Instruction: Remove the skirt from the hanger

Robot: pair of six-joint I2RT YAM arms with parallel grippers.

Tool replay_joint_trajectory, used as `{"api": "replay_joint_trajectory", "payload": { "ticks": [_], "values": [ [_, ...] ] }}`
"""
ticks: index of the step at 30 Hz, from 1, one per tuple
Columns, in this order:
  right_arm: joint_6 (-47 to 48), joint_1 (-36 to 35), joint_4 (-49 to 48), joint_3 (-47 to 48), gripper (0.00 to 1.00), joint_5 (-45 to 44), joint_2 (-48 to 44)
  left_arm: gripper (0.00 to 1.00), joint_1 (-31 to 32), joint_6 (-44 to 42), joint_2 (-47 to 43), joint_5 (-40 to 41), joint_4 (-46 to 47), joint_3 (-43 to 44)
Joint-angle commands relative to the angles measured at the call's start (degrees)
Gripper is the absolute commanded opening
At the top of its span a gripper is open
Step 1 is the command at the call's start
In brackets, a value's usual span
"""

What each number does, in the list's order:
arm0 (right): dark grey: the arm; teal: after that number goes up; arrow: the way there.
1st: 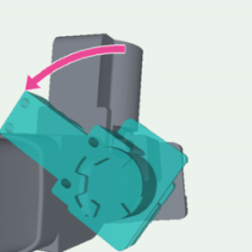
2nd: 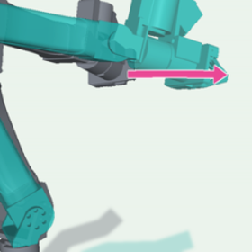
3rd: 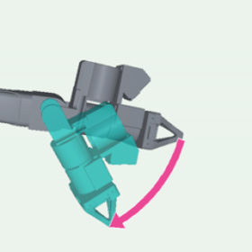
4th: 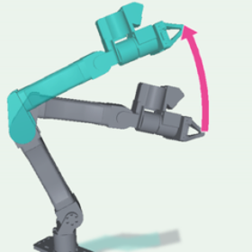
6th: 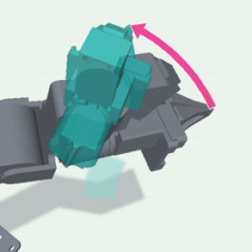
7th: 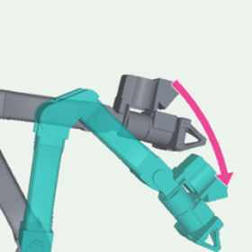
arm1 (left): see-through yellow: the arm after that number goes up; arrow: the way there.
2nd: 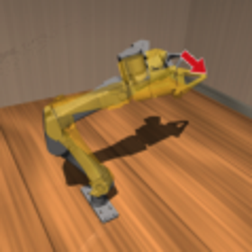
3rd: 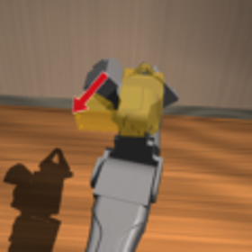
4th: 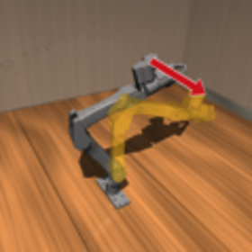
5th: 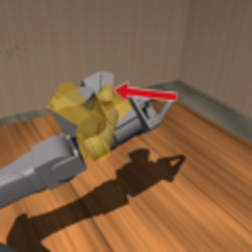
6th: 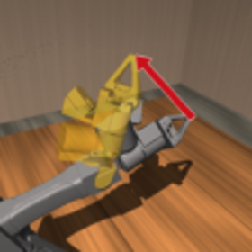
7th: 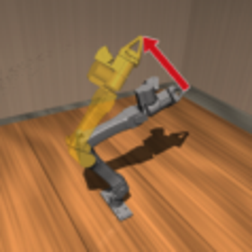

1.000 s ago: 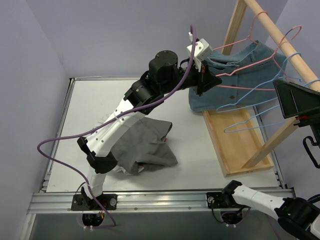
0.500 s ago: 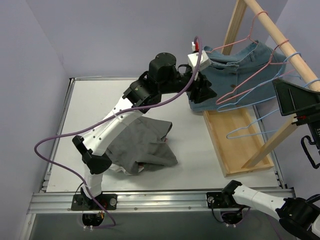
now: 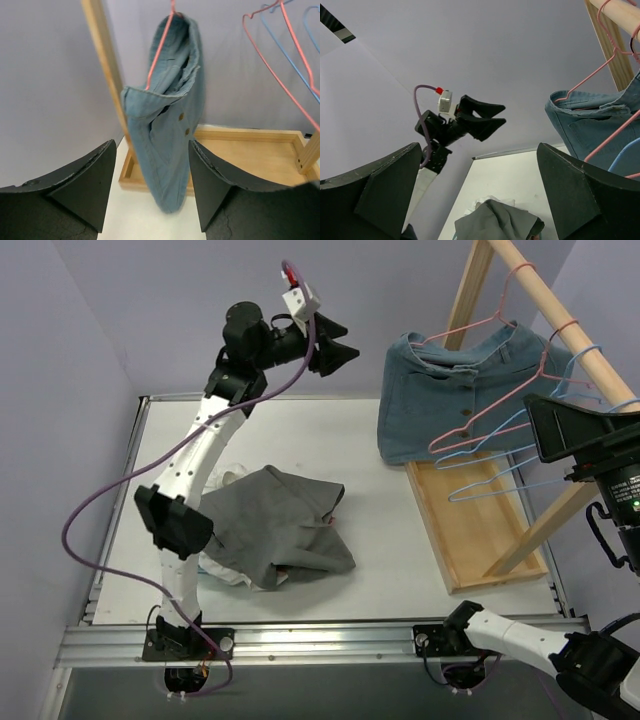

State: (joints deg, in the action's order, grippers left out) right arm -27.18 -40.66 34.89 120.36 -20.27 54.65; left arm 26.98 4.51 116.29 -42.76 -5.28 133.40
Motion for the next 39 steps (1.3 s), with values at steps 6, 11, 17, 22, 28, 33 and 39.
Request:
{"api": "replay_joint_trajectory", "payload": {
  "ticks": [6, 11, 17, 22, 28, 33, 39],
  "values": [
    [-1.1, -0.6, -2.9, -0.5, 0.95, 1.0, 1.9, 0.70, 1.8, 9.5, 19.8, -8.0, 19.3, 14.4],
    [-1.2, -0.6, -2.6, 0.2, 0.95, 1.9, 2.5, 0.74, 3.2, 10.3, 25.1, -4.3, 21.4, 20.0],
    [-1.3, -0.6, -2.5, -0.2, 0.94, 1.9, 2.2, 0.81, 5.5, 12.2, 28.5, -4.6, 24.8, 22.9],
    [-1.6, -0.6, -3.4, -1.5, 0.94, 2.3, 1.9, 0.84, 7.6, 8.7, 28.6, -1.6, 22.2, 23.1],
    [-1.4, -0.6, -3.0, -1.2, 0.94, 2.2, 1.6, 0.86, 9.8, 8.8, 30.0, 0.3, 23.1, 24.4],
    [-1.4, -0.6, -2.8, -1.4, 0.94, 2.1, 1.0, 0.81, 11.1, 8.2, 29.9, 2.2, 21.9, 23.8],
    [-1.3, -0.6, -3.5, -2.8, 0.94, 2.1, 0.2, 0.61, 14.1, 2.6, 29.2, 8.5, 16.2, 24.4]
  ]
}}
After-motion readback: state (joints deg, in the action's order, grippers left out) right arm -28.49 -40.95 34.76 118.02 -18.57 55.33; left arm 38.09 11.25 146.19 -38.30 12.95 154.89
